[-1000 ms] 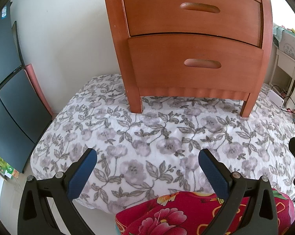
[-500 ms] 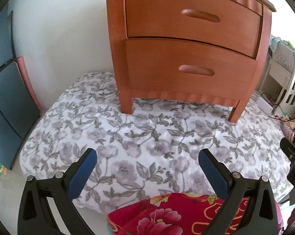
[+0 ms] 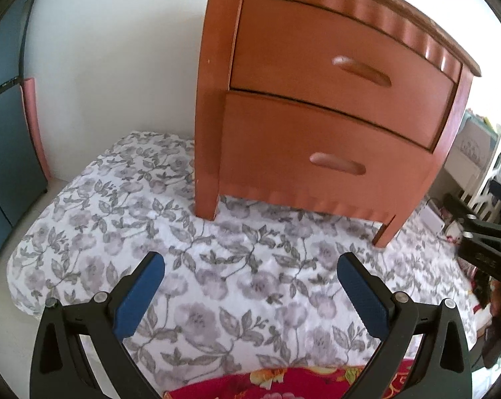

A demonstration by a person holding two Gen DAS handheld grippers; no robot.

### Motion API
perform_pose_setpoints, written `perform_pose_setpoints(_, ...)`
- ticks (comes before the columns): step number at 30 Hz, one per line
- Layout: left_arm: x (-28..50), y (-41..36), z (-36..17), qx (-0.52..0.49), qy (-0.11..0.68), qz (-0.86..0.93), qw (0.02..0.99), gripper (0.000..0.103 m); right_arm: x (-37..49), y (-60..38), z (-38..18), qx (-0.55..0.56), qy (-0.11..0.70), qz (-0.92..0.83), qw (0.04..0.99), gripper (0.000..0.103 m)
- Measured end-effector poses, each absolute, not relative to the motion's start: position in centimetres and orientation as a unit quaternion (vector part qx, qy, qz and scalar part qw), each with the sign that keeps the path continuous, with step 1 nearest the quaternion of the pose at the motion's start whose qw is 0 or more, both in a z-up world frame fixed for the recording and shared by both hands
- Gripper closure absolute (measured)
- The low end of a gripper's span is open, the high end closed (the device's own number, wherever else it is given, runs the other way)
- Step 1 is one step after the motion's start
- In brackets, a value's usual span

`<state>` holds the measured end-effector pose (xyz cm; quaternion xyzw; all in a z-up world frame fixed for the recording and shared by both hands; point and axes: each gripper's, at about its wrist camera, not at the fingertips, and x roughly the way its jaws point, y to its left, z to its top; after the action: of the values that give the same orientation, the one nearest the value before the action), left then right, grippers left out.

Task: Take underwear out of drawer
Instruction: 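Move the right gripper to the lower drawer handle and grasp it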

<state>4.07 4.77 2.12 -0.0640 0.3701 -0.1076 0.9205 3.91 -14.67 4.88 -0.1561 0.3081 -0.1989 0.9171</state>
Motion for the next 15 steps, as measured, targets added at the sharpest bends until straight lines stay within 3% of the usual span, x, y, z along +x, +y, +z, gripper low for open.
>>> perform_pose_setpoints(15, 5.3, 4.2, -0.6, -0.021, 0.428, -0.063, 0.902, 0.000, 14.7, -12.1, 0.9, -0.299, 0.332, -0.144, 0.883, 0.000)
